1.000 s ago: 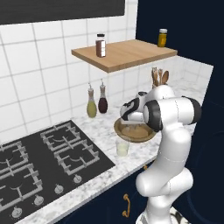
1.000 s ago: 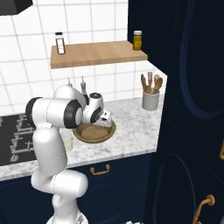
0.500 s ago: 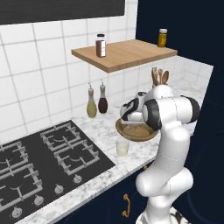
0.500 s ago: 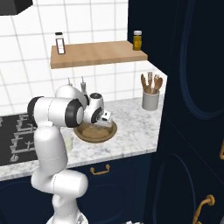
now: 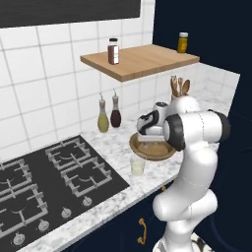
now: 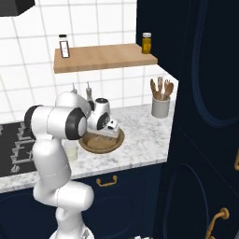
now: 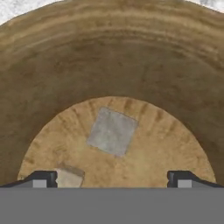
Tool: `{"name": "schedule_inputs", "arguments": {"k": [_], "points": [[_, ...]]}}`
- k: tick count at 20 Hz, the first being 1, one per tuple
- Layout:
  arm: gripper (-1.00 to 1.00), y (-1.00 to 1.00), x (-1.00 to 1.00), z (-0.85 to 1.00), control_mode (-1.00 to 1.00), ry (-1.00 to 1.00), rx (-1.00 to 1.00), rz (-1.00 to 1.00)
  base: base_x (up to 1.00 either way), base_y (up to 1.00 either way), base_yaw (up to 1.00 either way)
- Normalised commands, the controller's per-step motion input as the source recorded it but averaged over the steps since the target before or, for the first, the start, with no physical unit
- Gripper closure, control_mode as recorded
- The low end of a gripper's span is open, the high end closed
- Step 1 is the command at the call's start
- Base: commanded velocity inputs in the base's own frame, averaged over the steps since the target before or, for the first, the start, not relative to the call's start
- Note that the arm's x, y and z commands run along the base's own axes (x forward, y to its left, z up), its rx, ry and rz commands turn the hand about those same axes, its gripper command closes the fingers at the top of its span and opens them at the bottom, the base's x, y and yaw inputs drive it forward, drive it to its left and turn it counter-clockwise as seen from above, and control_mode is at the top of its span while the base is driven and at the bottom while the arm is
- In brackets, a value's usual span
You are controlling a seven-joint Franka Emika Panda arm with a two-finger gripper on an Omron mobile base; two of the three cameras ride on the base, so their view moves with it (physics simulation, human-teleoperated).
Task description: Grab a lemon wedge from the fridge and one ice cube from the ice bowl, and put them in the glass of lemonade.
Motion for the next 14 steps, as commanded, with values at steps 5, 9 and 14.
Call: {"name": "schedule_inputs", "arguments": {"k": [5,9,14], "points": [[-1.00,0.00,-0.40,-0.04,-1.00,0.03,0.00,0.00,0.00,0.00,0.00],[-1.00,0.00,0.09,0.46,-1.00,0.01,0.00,0.00,0.00,0.00,0.00],[-1.00,0.03,0.23,0.51,-1.00,0.01,0.00,0.00,0.00,0.00,0.00]]}}
